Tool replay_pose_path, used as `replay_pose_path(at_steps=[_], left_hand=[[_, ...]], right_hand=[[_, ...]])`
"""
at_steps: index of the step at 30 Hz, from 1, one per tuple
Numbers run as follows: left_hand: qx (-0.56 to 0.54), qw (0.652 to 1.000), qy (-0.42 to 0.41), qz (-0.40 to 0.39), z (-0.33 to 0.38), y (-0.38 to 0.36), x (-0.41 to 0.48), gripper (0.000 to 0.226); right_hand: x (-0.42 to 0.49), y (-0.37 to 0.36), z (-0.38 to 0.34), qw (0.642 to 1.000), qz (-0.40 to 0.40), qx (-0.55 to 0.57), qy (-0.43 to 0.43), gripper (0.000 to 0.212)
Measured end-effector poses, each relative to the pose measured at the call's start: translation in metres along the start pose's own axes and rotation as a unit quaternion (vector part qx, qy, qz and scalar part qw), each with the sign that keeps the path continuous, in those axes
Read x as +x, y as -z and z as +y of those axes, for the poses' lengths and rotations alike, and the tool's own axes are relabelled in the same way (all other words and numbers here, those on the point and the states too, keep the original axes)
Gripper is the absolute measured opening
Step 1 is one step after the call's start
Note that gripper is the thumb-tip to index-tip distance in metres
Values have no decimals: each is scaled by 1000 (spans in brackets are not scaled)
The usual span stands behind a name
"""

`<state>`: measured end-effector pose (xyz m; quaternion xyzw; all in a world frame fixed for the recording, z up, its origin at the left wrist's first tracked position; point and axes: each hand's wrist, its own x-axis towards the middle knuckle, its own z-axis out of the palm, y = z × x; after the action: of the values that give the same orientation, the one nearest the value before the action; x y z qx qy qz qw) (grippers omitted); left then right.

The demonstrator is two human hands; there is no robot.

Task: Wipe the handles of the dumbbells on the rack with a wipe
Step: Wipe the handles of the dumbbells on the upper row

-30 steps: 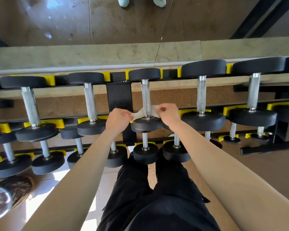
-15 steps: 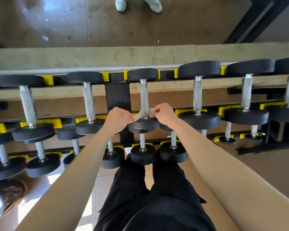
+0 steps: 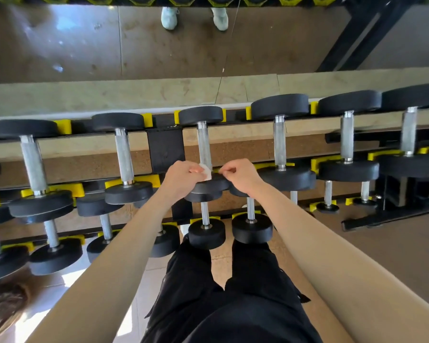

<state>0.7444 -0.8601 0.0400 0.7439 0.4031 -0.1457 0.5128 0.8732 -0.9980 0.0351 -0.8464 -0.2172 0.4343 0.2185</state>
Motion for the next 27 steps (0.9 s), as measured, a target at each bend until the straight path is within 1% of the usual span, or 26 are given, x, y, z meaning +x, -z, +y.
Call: replay_pose_path(at_steps=[1,2,3,5,6,8,9,10,11,12,13,15,16,18,19,22,24,25,27], left_hand=[[-36,999,-9,3,6,-3,-5,24],[-78,997,-16,8,13,-7,-11,21],[-120,992,-24,11,22,-11,-15,17],[-196,980,-33,8,41,-22,-24,11],[-235,971,-31,9,50,-29,-29,11],[-316,948,-21,11,68,-45,-37,13],[-350,937,-18,4,76,-54,-40,13],[-379,925,-19,-10,85,-63,-43,14],[-402,915,-22,-27,94,-71,-46,13],[-414,909,-30,-44,102,-80,-47,13],[-407,911,-41,-52,110,-88,-49,13],[-355,933,-54,-35,120,-105,-46,18],[-312,949,-47,-8,120,-115,-42,20],[-211,976,-8,47,118,-133,-31,25],[-160,985,11,57,116,-142,-26,33],[-30,997,38,52,117,-170,-22,63],[18,994,45,94,123,-184,-23,66],[27,992,48,117,124,-189,-24,64],[25,987,56,145,125,-194,-24,61]], right_hand=[[-3,-1,-1,999,8,47,2,22],[-6,0,-1,992,6,125,-12,23],[-12,2,1,975,-9,221,-31,24],[-27,13,5,914,-76,393,-57,28],[-35,20,8,882,-109,454,-64,30],[-51,40,19,832,-148,530,-67,34],[-59,50,26,817,-154,552,-61,36],[-65,60,34,811,-147,564,-52,36],[-70,70,42,814,-130,564,-43,34],[-74,79,50,826,-104,552,-36,31],[-76,90,58,842,-71,534,-33,28],[-70,115,73,872,12,487,-39,23],[-63,129,81,889,63,451,-47,21],[-36,155,99,919,160,355,-60,20],[-20,165,106,929,186,315,-61,20],[21,177,111,949,206,234,-55,22],[38,170,104,961,203,187,-31,23],[41,163,101,968,186,169,-10,22],[38,144,100,980,157,116,45,26]])
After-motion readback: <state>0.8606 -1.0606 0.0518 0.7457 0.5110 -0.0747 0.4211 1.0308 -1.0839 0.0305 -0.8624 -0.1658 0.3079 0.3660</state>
